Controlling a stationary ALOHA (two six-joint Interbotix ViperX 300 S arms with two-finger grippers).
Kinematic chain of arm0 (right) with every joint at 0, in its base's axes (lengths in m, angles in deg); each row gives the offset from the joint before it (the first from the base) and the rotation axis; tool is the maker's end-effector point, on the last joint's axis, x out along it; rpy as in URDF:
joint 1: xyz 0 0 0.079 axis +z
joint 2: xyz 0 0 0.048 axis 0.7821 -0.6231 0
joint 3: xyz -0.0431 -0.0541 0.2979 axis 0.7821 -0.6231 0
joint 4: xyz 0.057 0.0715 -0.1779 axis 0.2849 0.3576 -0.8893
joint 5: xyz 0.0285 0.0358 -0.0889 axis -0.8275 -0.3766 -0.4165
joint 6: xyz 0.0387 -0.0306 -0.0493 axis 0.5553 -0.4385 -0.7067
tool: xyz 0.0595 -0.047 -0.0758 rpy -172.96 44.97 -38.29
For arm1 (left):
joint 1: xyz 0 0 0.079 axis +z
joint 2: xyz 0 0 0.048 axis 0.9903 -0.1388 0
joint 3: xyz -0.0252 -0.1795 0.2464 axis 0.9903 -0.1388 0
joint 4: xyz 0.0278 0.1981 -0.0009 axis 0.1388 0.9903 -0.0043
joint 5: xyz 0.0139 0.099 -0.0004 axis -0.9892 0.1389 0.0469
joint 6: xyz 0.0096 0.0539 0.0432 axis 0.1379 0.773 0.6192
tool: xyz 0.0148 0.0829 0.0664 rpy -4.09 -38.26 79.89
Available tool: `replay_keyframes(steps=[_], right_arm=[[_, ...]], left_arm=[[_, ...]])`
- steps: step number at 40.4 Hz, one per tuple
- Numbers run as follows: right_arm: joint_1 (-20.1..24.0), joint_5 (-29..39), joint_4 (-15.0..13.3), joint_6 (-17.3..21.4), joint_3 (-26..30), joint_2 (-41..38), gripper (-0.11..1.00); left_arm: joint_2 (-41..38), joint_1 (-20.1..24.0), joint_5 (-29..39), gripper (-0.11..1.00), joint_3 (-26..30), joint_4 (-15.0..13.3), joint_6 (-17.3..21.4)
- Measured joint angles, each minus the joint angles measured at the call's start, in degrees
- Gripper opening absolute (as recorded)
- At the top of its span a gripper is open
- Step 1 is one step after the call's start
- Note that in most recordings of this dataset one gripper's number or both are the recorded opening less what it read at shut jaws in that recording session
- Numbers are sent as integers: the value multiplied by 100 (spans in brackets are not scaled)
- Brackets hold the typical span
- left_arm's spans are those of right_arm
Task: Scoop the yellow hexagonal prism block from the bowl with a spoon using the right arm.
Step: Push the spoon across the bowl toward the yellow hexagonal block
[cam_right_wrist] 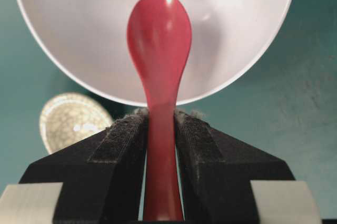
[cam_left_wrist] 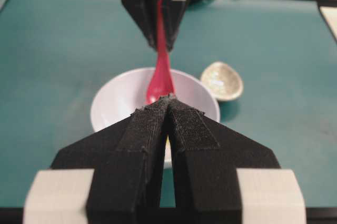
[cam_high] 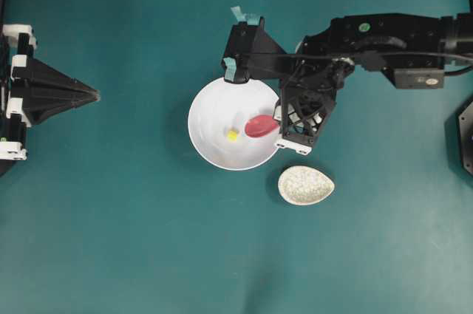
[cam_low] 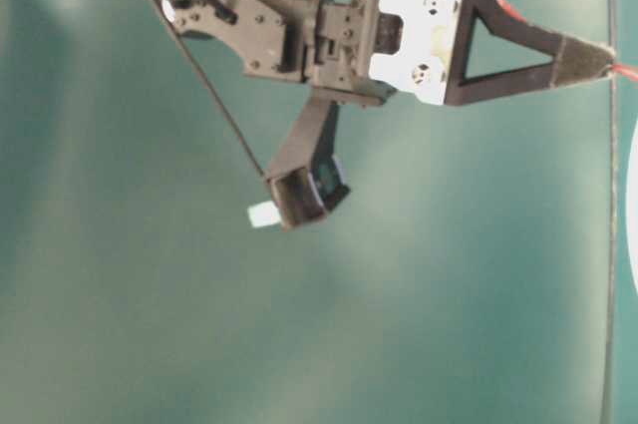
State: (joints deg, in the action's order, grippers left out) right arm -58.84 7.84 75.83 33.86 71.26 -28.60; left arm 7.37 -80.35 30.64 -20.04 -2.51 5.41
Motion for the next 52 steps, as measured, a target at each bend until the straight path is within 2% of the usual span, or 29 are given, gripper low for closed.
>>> replay_keyframes(steps=[19, 52], right_arm=[[18, -141, 0, 18, 0, -246, 22], [79, -984, 0, -35, 9, -501, 22]], left_arm=[[0, 0, 53, -1, 0, 9, 0], [0, 0, 62, -1, 0, 9, 0]])
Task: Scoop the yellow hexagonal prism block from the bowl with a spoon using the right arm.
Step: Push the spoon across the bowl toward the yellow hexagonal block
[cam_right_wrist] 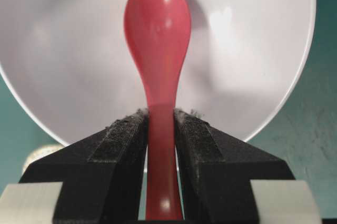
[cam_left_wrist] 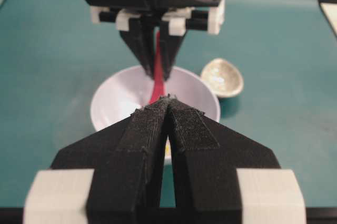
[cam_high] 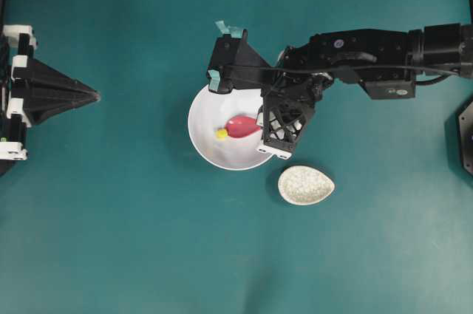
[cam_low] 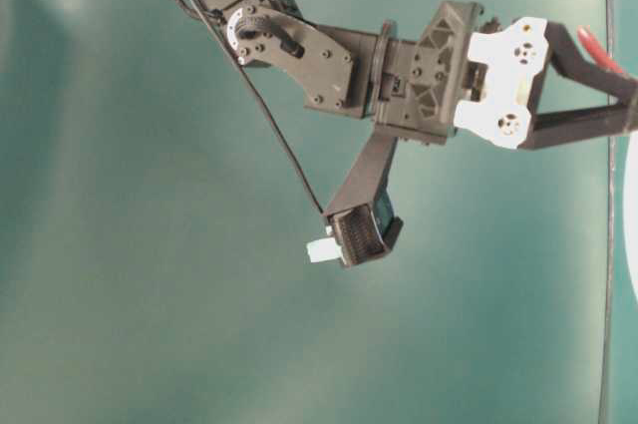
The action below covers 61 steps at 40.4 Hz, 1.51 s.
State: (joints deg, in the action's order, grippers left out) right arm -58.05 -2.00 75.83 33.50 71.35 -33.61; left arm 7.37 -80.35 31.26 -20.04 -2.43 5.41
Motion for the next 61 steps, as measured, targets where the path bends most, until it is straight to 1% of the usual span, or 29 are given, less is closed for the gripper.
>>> replay_keyframes(steps=[40, 53, 61], right_arm=[[44, -844, 0, -18, 114, -70, 22], [35, -888, -18, -35, 281, -70, 22], [44, -879, -18, -44, 290, -70, 22]], left_arm=[[0, 0, 114, -1, 0, -9, 0], [0, 0, 105, -1, 0, -9, 0], [0, 0, 114, -1, 0, 0, 0]])
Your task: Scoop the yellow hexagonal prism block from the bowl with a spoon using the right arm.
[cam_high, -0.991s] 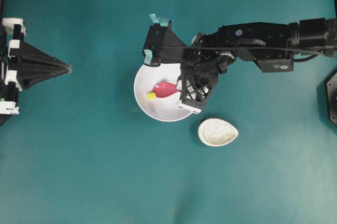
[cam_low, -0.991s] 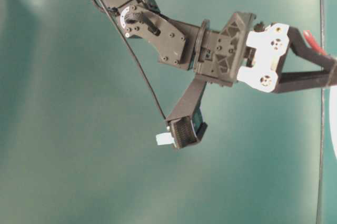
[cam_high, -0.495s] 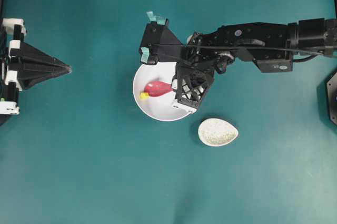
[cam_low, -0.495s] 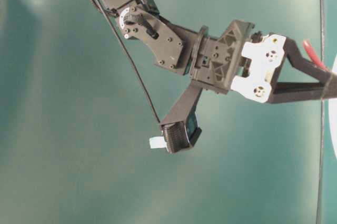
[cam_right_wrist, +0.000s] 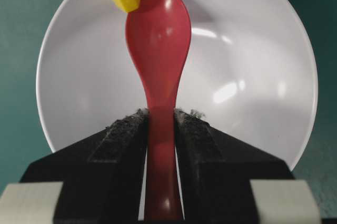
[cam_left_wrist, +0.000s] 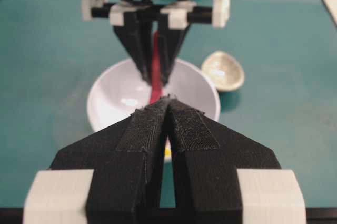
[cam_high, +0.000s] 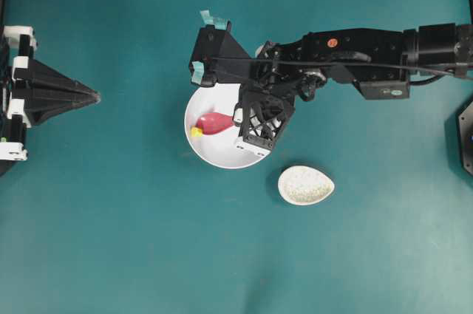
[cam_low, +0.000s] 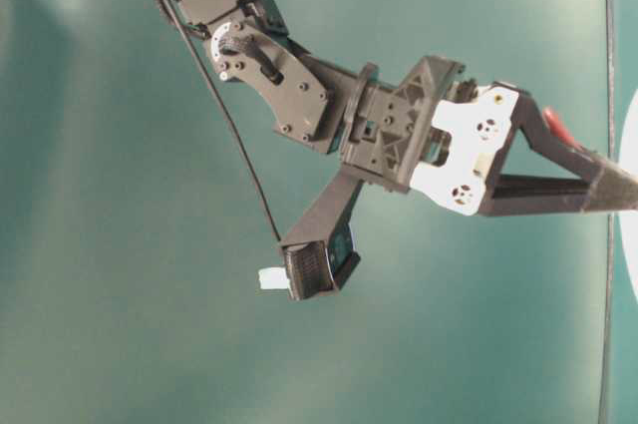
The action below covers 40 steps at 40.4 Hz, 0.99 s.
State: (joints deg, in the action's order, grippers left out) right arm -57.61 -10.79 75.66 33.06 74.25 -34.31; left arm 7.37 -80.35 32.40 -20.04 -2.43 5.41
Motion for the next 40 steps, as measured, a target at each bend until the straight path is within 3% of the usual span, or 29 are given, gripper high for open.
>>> replay_keyframes(steps=[40], right_arm=[[97, -44, 0, -9, 0, 9, 22]], left_arm=[[0, 0, 9, -1, 0, 0, 0]])
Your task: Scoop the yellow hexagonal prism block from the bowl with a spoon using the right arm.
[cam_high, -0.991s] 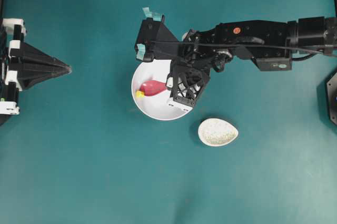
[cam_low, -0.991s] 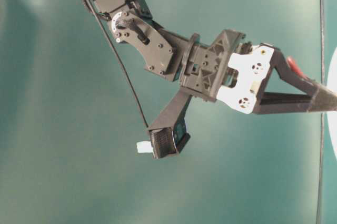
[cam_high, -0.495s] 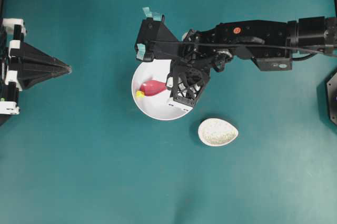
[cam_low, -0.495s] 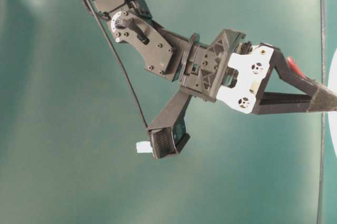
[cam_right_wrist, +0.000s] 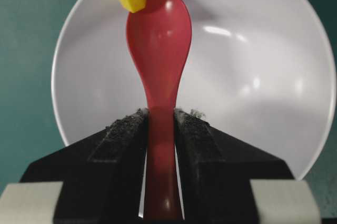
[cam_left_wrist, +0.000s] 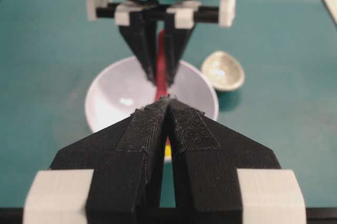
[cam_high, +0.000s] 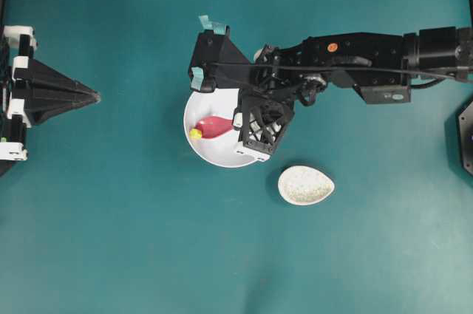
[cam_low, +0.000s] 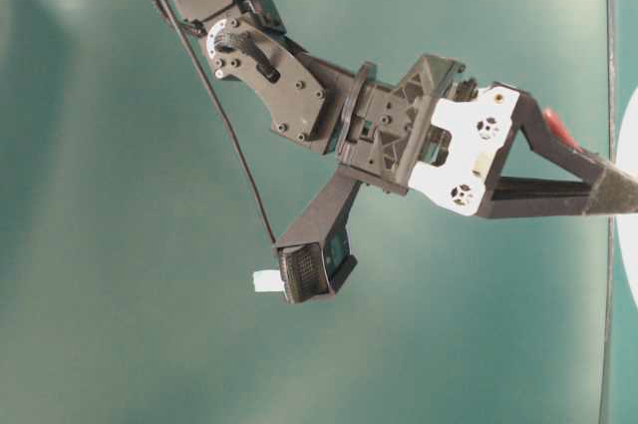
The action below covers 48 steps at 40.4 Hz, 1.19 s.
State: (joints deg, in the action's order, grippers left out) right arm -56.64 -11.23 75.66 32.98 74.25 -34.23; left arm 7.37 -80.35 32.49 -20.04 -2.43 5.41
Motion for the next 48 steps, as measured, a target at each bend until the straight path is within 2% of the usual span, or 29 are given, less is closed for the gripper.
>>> replay_keyframes(steps=[33, 48], right_arm=[[62, -62, 0, 18, -62, 62, 22], [70, -659, 9, 79, -589, 466, 22]], left_arm=[[0, 0, 9, -1, 0, -9, -9], [0, 0, 35, -1, 0, 0, -9]])
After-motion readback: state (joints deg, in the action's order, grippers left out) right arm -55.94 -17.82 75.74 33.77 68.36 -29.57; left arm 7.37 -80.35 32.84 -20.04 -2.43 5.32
